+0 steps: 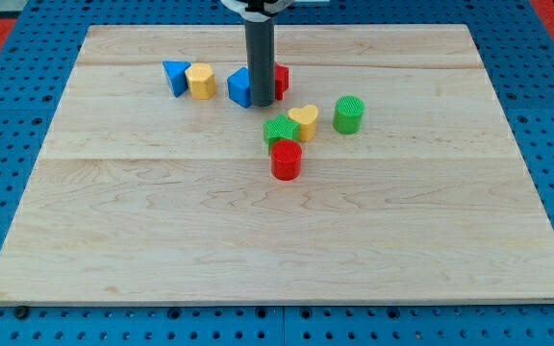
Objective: Move the arm towards the top left of the board
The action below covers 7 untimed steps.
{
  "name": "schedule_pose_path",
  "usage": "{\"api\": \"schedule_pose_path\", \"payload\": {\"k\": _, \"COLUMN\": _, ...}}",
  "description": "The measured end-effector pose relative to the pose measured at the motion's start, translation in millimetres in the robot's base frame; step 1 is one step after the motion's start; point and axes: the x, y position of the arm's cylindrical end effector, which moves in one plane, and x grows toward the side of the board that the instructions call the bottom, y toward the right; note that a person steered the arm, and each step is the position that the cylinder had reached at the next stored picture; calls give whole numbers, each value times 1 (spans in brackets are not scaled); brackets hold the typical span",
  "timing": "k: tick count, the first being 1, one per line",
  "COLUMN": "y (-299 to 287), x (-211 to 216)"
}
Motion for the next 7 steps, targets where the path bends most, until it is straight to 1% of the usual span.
{"api": "schedule_pose_path", "payload": {"k": 2, "y": -14, "x": -4}}
{"api": "schedule_pose_path", "payload": {"k": 4, "y": -5, "x": -4}}
{"api": "schedule_pose_path", "payload": {"k": 5, "y": -1, "x": 6}}
{"api": "schedule_pose_path", "payload": {"k": 7, "y": -1, "x": 10}}
